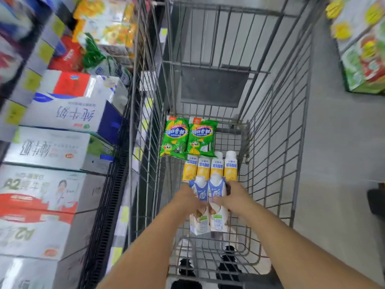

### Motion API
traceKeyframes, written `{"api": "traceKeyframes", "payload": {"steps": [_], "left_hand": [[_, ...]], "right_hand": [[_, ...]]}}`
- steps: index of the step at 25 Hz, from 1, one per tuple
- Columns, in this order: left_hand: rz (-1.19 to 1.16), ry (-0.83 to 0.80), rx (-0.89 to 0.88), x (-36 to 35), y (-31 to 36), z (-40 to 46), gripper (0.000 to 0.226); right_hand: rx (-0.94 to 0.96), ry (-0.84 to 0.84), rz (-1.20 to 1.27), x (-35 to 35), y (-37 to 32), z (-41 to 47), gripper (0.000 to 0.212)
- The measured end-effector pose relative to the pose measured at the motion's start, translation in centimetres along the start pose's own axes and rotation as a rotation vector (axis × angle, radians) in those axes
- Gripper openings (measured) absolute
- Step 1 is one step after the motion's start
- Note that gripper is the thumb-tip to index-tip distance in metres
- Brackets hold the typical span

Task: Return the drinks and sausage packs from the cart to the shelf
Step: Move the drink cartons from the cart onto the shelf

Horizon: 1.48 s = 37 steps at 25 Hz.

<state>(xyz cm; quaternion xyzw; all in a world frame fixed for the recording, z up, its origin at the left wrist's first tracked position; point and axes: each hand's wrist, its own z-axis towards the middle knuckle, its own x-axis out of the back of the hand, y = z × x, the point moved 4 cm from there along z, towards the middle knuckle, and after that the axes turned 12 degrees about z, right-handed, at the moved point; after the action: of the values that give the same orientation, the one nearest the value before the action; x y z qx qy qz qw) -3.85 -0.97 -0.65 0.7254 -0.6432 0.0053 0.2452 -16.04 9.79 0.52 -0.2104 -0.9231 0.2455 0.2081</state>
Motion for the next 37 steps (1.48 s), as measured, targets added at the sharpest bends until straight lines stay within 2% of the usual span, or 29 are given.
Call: {"api": "traceKeyframes", "payload": {"steps": [5, 10, 14, 18, 20, 23, 30, 33, 37], "left_hand": [[-0.196, 0.148, -0.213, 11.0, 4.7, -12.4, 0.043], [-0.29, 0.34, -0.411, 20.9, 6.8, -25.0, 0.047], [-0.428, 0.538, -0.462, 25.7, 5.8, -36.1, 0.046], [-0.528, 0.775, -0.448, 26.7, 0.7, -46.2, 0.052], [-0.576, 0.919, -0.411, 25.9, -2.7, -50.7, 0.049], [-0.618, 1.096, -0.307, 22.8, -8.3, -57.9, 0.049], [-0.743, 1.432, -0.026, 13.8, -24.3, -74.7, 0.042], [-0.801, 1.523, 0.034, 9.9, -30.6, -80.7, 0.04], [-0.876, 1.587, 0.131, 4.6, -41.5, -87.7, 0.048]], "right_hand": [[0.232, -0.02, 0.132, 3.7, -12.8, -10.3, 0.037], [0.506, -0.052, 0.074, 5.4, -24.3, -19.7, 0.041], [0.718, -0.202, -0.03, 4.0, -31.7, -28.1, 0.038], [0.929, -0.42, -0.092, 0.4, -34.9, -37.0, 0.042], [0.997, -0.531, -0.126, -2.1, -35.3, -41.1, 0.046], [1.083, -0.707, -0.188, -7.1, -34.1, -47.3, 0.035], [1.268, -1.061, -0.379, -20.3, -25.8, -65.1, 0.029], [1.313, -1.163, -0.471, -25.3, -21.3, -72.4, 0.03], [1.32, -1.3, -0.545, -32.7, -13.2, -82.2, 0.029]]}}
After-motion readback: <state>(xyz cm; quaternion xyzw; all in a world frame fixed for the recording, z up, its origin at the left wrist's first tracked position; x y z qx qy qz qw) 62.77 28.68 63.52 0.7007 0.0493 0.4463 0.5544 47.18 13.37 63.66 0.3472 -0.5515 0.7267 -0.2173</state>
